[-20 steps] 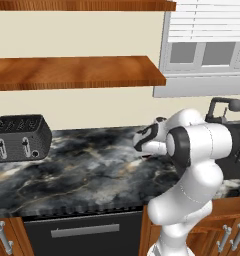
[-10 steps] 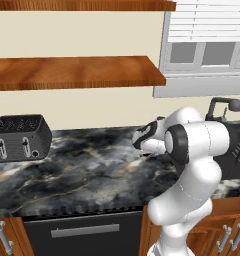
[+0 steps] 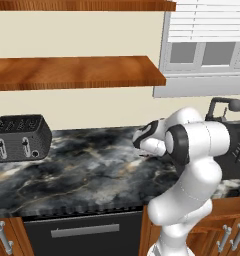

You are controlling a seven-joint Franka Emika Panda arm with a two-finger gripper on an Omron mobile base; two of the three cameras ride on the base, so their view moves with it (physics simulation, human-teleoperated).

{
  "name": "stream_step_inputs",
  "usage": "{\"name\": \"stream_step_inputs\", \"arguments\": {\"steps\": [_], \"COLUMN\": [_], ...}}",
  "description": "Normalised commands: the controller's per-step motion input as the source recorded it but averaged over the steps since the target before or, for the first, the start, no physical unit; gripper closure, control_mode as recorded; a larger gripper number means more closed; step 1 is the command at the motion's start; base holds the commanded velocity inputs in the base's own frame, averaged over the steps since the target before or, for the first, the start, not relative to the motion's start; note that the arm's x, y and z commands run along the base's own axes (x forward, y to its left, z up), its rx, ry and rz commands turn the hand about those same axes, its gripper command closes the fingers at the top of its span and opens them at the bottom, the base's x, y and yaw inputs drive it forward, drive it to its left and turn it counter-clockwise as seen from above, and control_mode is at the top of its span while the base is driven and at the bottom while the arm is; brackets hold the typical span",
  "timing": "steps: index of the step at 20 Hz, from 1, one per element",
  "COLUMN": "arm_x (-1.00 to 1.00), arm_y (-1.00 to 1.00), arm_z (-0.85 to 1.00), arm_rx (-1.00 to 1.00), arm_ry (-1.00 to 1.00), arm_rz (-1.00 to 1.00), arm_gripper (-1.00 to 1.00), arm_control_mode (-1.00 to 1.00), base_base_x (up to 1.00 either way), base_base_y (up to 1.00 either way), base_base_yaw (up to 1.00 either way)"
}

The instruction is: Clear the mugs and bowl far away from the sink.

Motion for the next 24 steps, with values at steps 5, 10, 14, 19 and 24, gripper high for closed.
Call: {"name": "stream_step_inputs", "arguments": {"steps": [5, 10, 14, 19, 24], "arm_x": [-0.41, -0.95, -0.86, -0.67, -0.56], "arm_y": [-0.11, -0.31, -0.45, -0.37, -0.12], "arm_z": [0.38, 1.0, 1.0, 1.0, 1.0], "arm_rx": [0.06, 0.07, -0.01, -0.04, -0.02], "arm_ry": [0.0, -0.04, 0.01, 0.14, 0.28], "arm_rz": [-0.04, -0.1, -0.04, -0.01, -0.02], "arm_gripper": [1.0, 1.0, 1.0, 1.0, 1.0], "arm_control_mode": [-1.0, -1.0, -1.0, -1.0, -1.0], "base_base_x": [0.0, 0.0, 0.0, 0.0, 0.0], "base_base_y": [0.0, 0.0, 0.0, 0.0, 0.0], "base_base_yaw": [0.0, 0.0, 0.0, 0.0, 0.0]}}
